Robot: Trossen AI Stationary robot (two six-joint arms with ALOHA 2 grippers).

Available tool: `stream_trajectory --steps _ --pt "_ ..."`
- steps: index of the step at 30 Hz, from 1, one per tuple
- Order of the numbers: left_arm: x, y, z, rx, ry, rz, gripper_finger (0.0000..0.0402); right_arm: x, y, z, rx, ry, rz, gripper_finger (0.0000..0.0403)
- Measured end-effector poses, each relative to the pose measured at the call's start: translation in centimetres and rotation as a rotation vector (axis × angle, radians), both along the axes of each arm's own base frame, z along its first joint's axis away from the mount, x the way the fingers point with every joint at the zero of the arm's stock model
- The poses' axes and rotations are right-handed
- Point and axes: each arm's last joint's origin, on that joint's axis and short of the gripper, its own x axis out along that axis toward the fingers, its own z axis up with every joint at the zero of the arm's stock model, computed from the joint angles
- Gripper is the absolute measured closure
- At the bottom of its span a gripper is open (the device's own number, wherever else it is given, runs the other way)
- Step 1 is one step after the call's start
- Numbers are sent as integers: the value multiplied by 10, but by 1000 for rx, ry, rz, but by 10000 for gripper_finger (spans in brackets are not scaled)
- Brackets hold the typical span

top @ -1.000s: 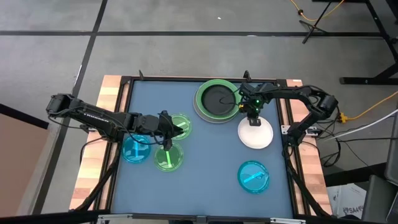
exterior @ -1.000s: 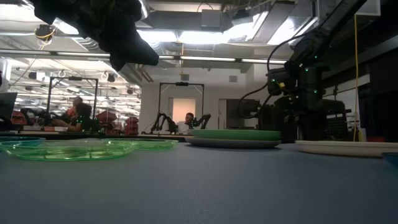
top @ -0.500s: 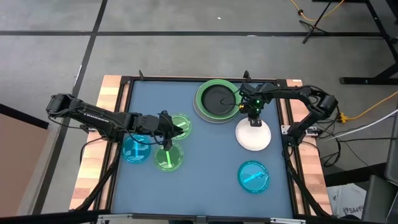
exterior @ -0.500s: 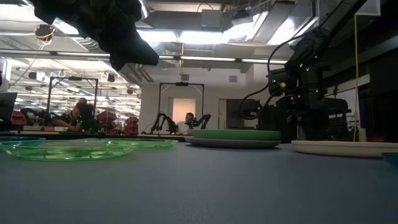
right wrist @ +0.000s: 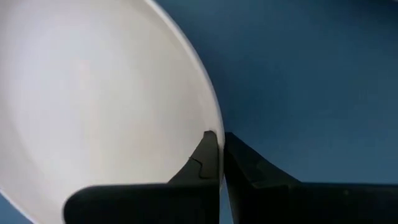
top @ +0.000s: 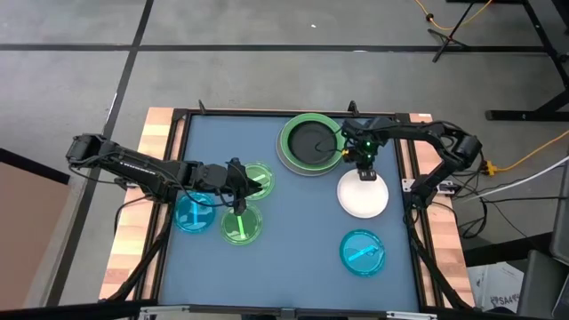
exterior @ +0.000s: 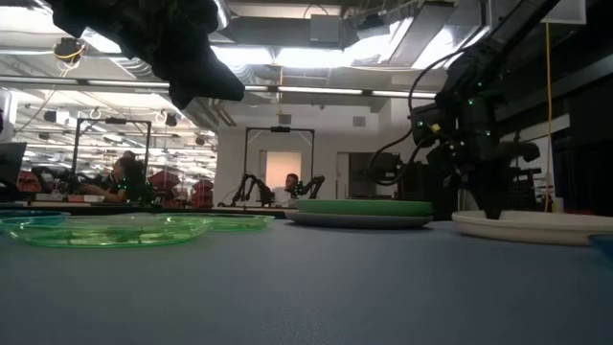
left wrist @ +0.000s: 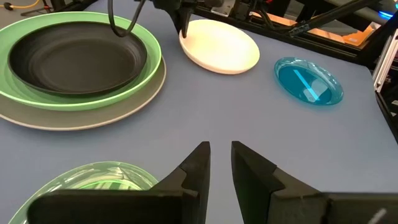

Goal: Stack plastic plates
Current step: Stack the medium white plate on the medium black plate

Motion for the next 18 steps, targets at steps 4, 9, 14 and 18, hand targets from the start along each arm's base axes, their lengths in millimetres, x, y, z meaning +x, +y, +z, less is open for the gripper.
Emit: stream_trajectory --steps 4,9,14,18 --pt "0 0 0 0 0 0 343 1 -1 5 8 12 1 402" --pt "0 0 0 0 0 0 343 4 -3 13 8 14 1 402" --pt "0 0 0 0 0 0 343 6 -5 25 19 26 1 402" --pt "0 0 0 0 0 0 343 10 -8 37 21 28 1 402"
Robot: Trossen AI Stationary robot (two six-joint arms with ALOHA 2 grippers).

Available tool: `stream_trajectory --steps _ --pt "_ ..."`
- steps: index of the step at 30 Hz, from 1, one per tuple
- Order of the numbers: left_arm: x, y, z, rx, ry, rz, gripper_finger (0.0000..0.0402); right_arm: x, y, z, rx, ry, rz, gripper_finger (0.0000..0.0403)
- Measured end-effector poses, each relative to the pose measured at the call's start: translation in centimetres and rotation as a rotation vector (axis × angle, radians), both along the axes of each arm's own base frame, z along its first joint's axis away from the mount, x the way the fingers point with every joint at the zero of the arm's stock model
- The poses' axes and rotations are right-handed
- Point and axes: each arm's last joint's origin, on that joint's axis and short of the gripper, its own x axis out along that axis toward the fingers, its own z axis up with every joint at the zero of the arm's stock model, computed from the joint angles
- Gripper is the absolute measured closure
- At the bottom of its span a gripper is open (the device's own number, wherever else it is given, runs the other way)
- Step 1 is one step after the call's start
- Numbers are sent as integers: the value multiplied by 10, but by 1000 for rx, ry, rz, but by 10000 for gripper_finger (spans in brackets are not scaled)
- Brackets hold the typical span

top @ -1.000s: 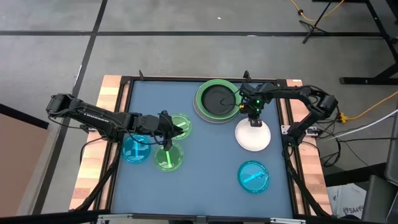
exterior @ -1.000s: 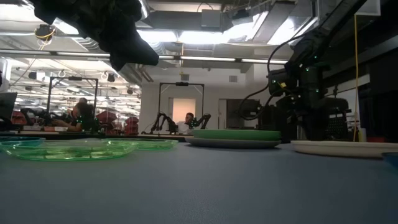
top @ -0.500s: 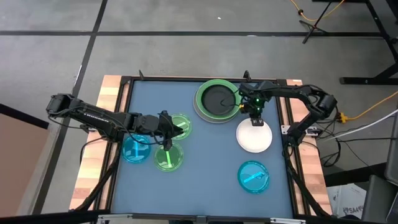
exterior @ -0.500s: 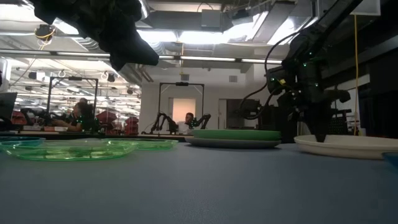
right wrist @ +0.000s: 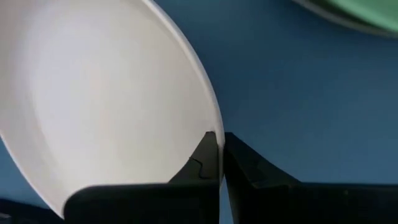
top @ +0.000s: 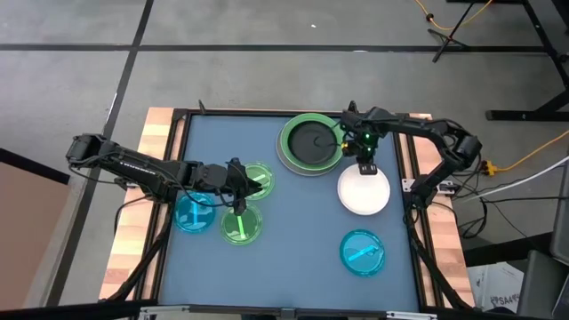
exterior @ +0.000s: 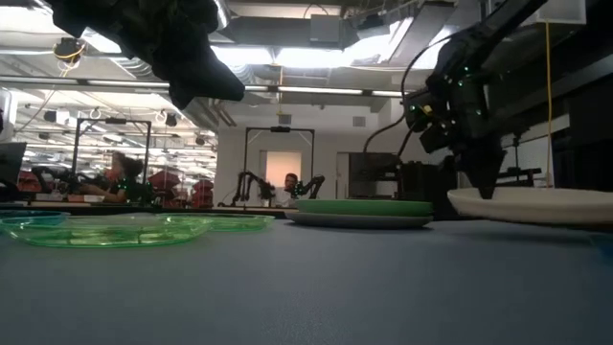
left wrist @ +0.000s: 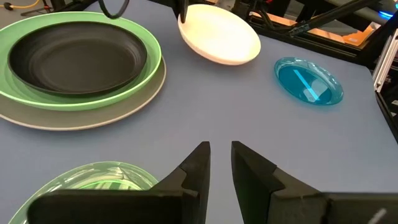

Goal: Stack plastic plates
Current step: Stack the medium white plate on the medium black plate

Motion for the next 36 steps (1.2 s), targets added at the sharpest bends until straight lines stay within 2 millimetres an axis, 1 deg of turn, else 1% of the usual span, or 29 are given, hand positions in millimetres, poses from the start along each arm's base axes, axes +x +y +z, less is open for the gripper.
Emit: stream_trajectory --steps 6,12,20,24,36 --pt "0 0 0 0 0 0 343 7 -5 24 -9 -13 0 403" --pt "0 0 0 0 0 0 343 17 -13 52 -61 -82 -5 403" --pt "0 0 0 0 0 0 343 31 -24 88 -150 -201 -96 403" --pt "0 0 0 0 1 0 343 39 -30 96 -200 -282 -157 403" --pt "0 0 0 0 0 0 343 60 -47 108 -323 -521 -372 403"
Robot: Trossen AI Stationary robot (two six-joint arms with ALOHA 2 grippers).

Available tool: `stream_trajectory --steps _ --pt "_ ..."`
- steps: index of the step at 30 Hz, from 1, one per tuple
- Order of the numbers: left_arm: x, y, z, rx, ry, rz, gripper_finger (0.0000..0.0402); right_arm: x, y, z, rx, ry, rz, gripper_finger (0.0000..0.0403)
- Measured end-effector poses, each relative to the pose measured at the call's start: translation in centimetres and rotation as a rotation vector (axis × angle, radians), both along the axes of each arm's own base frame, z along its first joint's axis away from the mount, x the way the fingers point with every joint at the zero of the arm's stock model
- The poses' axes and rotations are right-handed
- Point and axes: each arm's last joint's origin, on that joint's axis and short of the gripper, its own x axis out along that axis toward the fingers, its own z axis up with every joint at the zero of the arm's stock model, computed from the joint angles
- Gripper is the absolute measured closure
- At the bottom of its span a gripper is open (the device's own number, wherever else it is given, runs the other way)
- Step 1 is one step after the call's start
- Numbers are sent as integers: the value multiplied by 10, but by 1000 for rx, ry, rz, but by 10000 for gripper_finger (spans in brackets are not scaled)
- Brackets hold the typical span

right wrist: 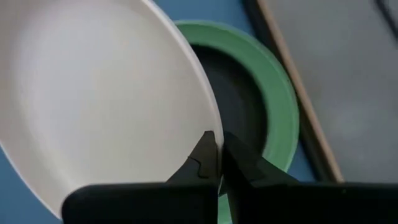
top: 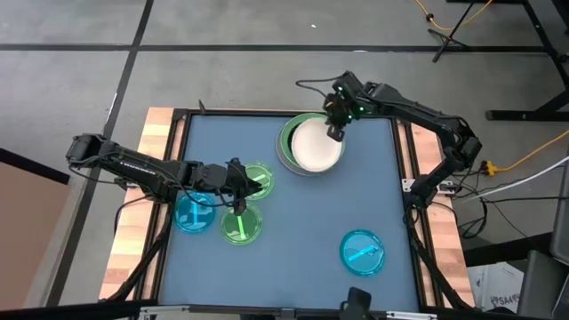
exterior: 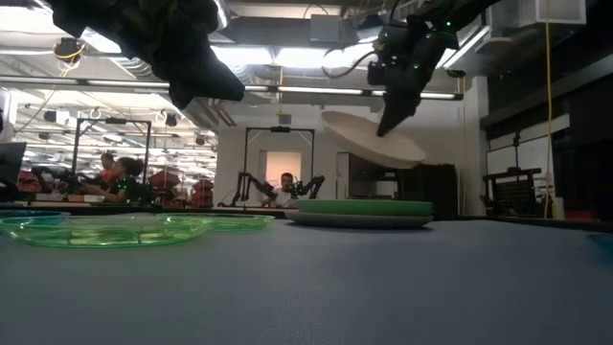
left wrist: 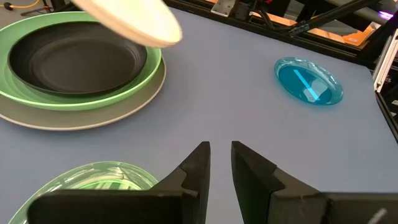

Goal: Stack plastic plates
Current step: Stack the medium white plate on the medium black plate

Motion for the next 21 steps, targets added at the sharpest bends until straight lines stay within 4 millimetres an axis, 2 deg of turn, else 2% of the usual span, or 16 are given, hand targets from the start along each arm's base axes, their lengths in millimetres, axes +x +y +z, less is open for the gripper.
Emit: stream_trajectory --steps 12,15,21 --pt "0 0 0 0 0 0 343 2 -15 3 -72 -61 -91 403" --pt "0 0 0 0 0 0 343 -1 -27 -5 -16 -69 -151 403" --pt "0 0 0 0 0 0 343 -1 -49 -35 108 -41 -222 403"
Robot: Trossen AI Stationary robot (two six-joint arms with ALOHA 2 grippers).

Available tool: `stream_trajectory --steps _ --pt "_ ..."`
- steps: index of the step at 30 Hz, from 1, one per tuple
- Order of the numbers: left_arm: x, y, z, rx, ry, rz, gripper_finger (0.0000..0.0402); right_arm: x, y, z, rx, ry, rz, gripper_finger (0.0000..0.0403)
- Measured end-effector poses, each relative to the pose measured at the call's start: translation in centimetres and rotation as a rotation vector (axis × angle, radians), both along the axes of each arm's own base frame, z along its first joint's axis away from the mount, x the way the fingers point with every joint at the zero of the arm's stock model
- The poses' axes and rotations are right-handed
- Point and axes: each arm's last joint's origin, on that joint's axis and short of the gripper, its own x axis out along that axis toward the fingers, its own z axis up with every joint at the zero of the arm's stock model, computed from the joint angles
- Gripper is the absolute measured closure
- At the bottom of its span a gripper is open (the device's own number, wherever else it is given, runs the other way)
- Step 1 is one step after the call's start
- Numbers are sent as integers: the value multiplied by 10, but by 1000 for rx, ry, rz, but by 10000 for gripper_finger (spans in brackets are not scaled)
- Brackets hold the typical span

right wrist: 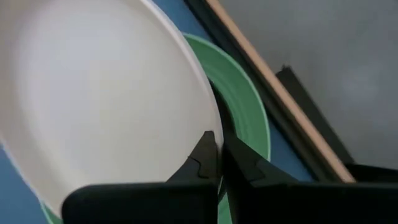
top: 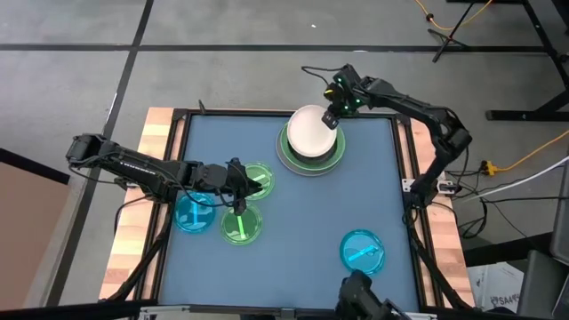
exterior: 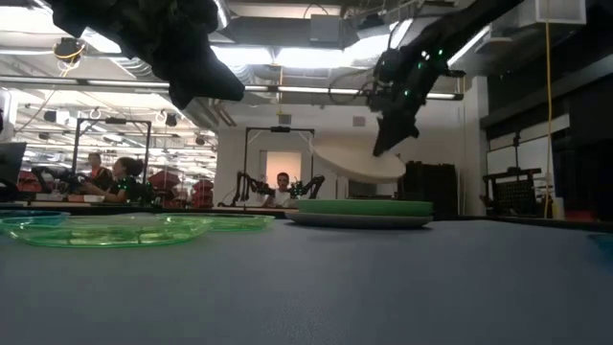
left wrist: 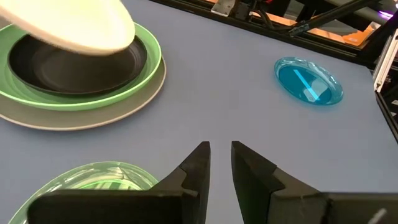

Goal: Stack plastic plates
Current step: Stack the medium white plate on the medium black plate

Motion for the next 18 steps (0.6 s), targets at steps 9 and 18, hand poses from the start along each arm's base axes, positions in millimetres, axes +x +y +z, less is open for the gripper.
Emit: stream_trajectory --steps 9,18 --pt "0 0 0 0 0 0 343 10 -13 -39 83 65 5 403" --pt "0 0 0 0 0 0 343 11 -20 -56 94 111 -18 403"
